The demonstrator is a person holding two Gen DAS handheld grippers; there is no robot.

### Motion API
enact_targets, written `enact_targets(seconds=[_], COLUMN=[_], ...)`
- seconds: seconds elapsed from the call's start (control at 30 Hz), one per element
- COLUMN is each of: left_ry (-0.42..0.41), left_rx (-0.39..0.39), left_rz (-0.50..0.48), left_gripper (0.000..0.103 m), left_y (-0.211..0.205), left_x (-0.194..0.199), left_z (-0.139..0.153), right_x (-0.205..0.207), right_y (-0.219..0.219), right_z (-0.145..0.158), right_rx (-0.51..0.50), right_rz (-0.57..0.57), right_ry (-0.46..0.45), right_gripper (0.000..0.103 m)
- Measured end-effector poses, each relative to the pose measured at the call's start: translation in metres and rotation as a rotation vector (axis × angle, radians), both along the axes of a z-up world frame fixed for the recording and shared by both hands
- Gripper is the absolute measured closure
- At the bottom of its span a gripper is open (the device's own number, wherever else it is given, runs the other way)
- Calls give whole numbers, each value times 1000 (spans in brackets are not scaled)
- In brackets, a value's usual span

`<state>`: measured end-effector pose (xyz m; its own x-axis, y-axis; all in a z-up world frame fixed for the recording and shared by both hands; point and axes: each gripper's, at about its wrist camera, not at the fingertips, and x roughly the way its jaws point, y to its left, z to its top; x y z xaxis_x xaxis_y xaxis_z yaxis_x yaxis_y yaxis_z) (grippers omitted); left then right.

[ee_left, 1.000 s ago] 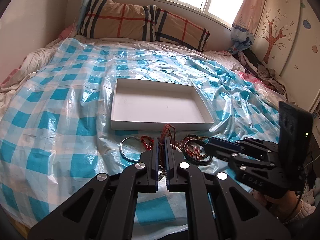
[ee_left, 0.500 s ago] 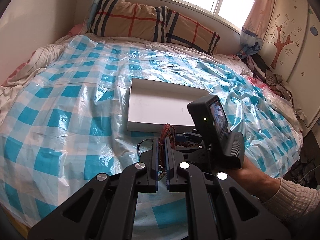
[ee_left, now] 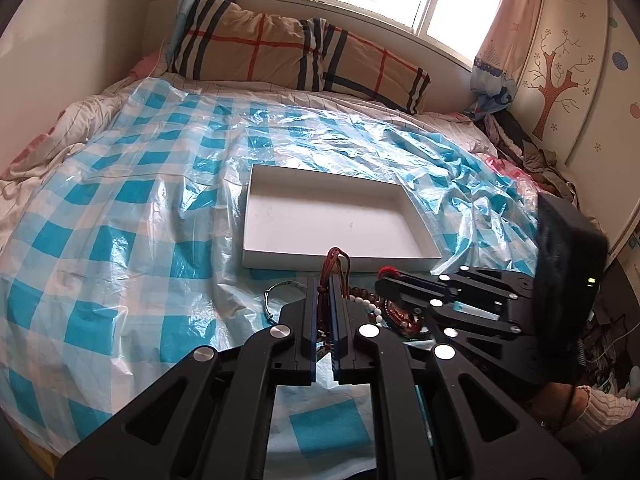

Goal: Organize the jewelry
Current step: 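Lift and carry the necklace and bracelet in both tools over the white tray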

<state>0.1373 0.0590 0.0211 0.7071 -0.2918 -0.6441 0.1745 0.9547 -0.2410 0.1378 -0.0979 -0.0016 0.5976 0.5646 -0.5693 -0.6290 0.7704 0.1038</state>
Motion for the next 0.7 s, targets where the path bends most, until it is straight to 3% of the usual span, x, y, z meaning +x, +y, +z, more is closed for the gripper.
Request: enact_targets(seconds=[0.13, 0.33, 0.7], left_ry=[-15, -30, -43], left_rx=[-1, -1, -8], left_rz=[-21, -58, -106], left_gripper=[98, 98, 98], left_y=[-10, -26, -50], left_x=[-4, -7, -3], left_z=[8, 15, 20], right_x=[-44, -101, -116], right_y=[-15, -20, -28], right_z=[33, 65, 73], right_rx=[26, -47, -81], right_rz=[-28, -78, -133], right_ry=[-156, -375, -459], right_gripper=[94, 94, 94])
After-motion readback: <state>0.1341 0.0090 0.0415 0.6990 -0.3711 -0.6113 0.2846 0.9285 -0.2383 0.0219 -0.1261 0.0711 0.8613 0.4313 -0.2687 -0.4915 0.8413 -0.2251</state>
